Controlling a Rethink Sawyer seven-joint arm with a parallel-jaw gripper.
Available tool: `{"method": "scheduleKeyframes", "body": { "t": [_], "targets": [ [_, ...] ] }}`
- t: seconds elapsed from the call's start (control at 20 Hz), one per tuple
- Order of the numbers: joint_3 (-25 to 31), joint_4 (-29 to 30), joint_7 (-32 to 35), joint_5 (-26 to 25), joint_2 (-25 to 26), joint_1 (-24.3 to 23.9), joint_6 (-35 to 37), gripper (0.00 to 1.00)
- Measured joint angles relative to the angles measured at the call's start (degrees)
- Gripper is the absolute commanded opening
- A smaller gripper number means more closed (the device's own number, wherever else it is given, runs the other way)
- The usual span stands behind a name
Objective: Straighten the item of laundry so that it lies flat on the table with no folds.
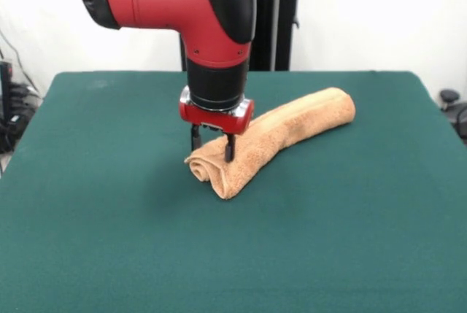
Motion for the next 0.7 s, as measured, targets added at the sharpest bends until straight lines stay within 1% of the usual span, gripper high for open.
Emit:
{"method": "scheduleKeyframes", "body": {
  "t": [0.7],
  "targets": [
    [-1.57, -1.64, -0.01, 0.04, 0.81, 2.38, 0.01, 1.00]
  ]
}}
